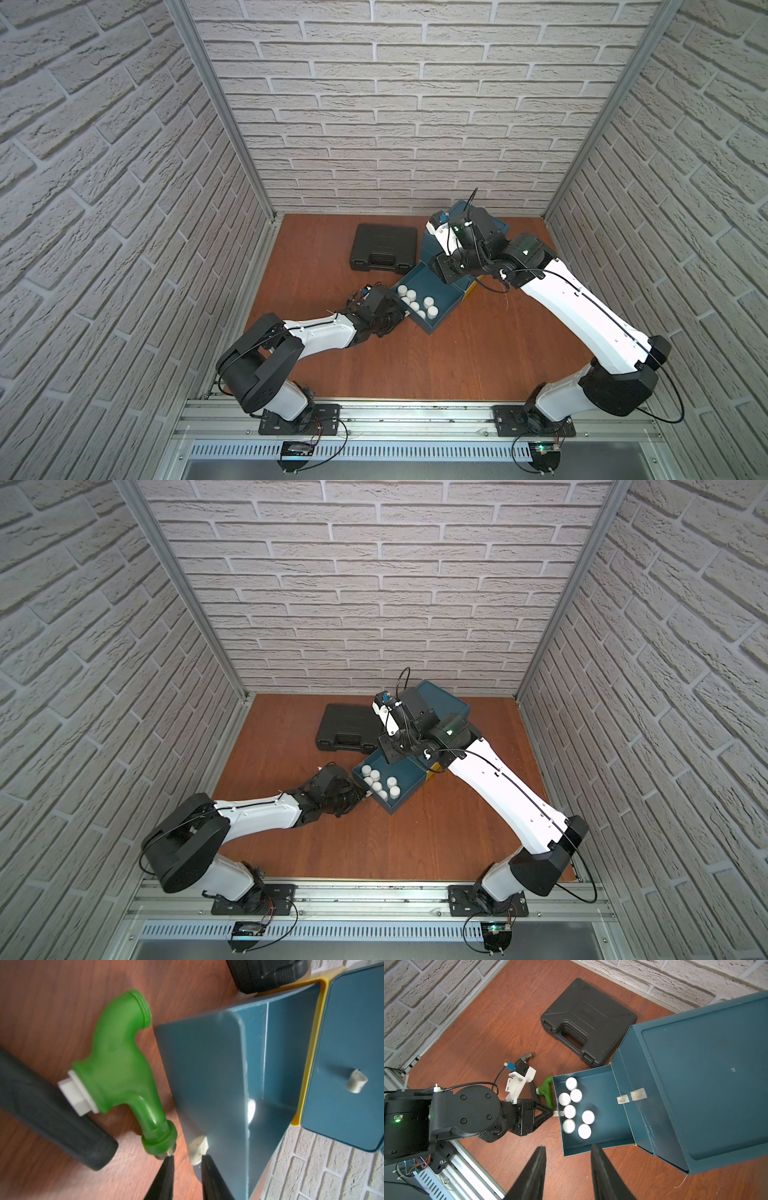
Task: Put the paint cans in the drawer according to color
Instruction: Close the drawer in the storage box.
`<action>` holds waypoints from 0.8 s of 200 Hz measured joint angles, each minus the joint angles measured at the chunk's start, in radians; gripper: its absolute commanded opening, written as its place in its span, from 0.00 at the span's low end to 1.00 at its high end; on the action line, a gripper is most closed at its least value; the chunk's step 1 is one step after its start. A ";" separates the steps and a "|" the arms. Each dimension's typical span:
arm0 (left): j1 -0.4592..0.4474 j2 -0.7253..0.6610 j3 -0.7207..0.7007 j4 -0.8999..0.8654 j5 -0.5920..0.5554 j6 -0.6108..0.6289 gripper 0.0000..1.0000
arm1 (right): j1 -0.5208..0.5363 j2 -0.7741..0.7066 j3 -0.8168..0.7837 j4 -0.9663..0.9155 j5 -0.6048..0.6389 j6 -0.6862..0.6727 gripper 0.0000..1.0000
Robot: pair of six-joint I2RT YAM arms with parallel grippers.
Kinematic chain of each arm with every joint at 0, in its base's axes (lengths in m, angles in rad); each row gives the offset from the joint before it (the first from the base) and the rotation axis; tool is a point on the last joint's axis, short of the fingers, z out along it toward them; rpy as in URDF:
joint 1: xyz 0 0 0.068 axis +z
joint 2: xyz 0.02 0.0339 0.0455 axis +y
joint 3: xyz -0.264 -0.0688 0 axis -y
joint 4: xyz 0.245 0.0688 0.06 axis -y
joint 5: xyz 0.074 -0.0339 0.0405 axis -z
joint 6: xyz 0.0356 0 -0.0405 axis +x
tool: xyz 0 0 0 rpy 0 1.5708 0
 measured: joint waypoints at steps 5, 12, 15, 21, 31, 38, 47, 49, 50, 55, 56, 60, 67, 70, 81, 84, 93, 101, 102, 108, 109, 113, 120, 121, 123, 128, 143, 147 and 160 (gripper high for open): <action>0.000 0.004 0.000 0.006 0.000 0.000 0.28 | 0.000 0.000 0.000 0.000 -0.001 0.000 0.42; 0.000 0.011 0.000 0.013 0.000 -0.001 0.28 | 0.000 0.000 0.000 0.000 -0.002 0.000 0.42; 0.000 0.013 0.000 0.017 0.000 -0.001 0.28 | 0.000 0.000 -0.001 0.000 -0.002 0.000 0.42; 0.000 0.019 0.000 0.023 0.000 -0.005 0.28 | 0.000 0.000 -0.002 0.001 -0.002 0.000 0.42; 0.000 0.027 0.001 0.034 0.000 -0.007 0.28 | 0.000 -0.001 -0.005 0.001 -0.002 0.000 0.42; 0.000 0.034 0.002 0.039 0.001 -0.008 0.28 | 0.000 -0.002 -0.006 0.000 -0.003 0.000 0.42; -0.001 0.038 0.005 0.045 0.001 -0.012 0.28 | 0.000 -0.002 -0.009 0.001 -0.003 0.000 0.42; -0.001 0.039 0.006 0.047 0.000 -0.013 0.28 | 0.000 -0.002 -0.010 0.001 -0.003 0.000 0.42; -0.001 0.039 0.006 0.047 0.000 -0.013 0.28 | 0.000 -0.002 -0.010 0.001 -0.003 0.000 0.42; -0.001 0.041 0.008 0.048 0.000 -0.015 0.28 | 0.000 -0.002 -0.011 0.001 -0.003 0.000 0.42; -0.001 0.042 0.008 0.048 0.000 -0.015 0.28 | 0.000 -0.002 -0.011 0.000 -0.003 0.000 0.42; -0.001 0.043 0.010 0.050 0.000 -0.016 0.28 | 0.000 -0.002 -0.012 0.000 -0.003 0.000 0.42; -0.001 0.047 0.011 0.055 0.000 -0.016 0.28 | 0.000 -0.002 -0.013 0.001 -0.003 0.000 0.42; -0.001 0.048 0.011 0.057 0.000 -0.017 0.28 | 0.000 -0.002 -0.013 0.000 -0.003 0.000 0.42; -0.001 0.052 0.012 0.064 0.000 -0.019 0.28 | 0.000 -0.002 -0.013 0.001 -0.003 0.000 0.41; -0.001 0.053 0.012 0.064 0.000 -0.019 0.28 | 0.000 -0.002 -0.013 0.001 -0.003 0.000 0.42; -0.001 0.056 0.013 0.068 0.000 -0.021 0.27 | 0.000 -0.002 -0.013 0.001 -0.003 0.000 0.42; -0.001 0.061 0.015 0.072 0.000 -0.023 0.26 | 0.000 -0.002 -0.014 0.001 -0.003 0.000 0.42; -0.001 0.061 0.015 0.072 0.000 -0.023 0.26 | 0.000 -0.002 -0.015 0.001 -0.003 0.000 0.42; -0.001 0.065 0.017 0.074 0.000 -0.024 0.25 | 0.000 -0.002 -0.016 0.001 -0.003 0.000 0.41; -0.001 0.066 0.017 0.075 0.000 -0.023 0.25 | 0.000 -0.002 -0.016 0.001 -0.003 0.000 0.42; -0.001 0.069 0.018 0.077 0.000 -0.023 0.24 | 0.000 -0.002 -0.016 0.001 -0.003 0.000 0.41; -0.001 0.073 0.019 0.078 0.000 -0.024 0.21 | 0.000 -0.002 -0.016 0.000 -0.003 0.000 0.41; -0.001 0.074 0.019 0.079 0.000 -0.025 0.21 | 0.000 -0.002 -0.016 0.000 -0.003 0.000 0.41; -0.001 0.074 0.020 0.079 0.000 -0.024 0.20 | 0.000 -0.002 -0.016 0.000 -0.003 0.000 0.42; -0.001 0.077 0.020 0.082 -0.001 -0.026 0.19 | 0.000 -0.002 -0.016 0.001 -0.003 0.000 0.42; -0.002 0.077 0.021 0.084 -0.009 -0.023 0.14 | 0.000 -0.002 -0.016 0.001 -0.003 0.000 0.42; -0.002 0.077 0.021 0.085 -0.012 -0.023 0.13 | 0.000 -0.002 -0.016 0.001 -0.003 0.000 0.42; -0.003 0.077 0.021 0.085 -0.020 -0.021 0.07 | 0.000 -0.002 -0.016 0.001 -0.003 0.000 0.42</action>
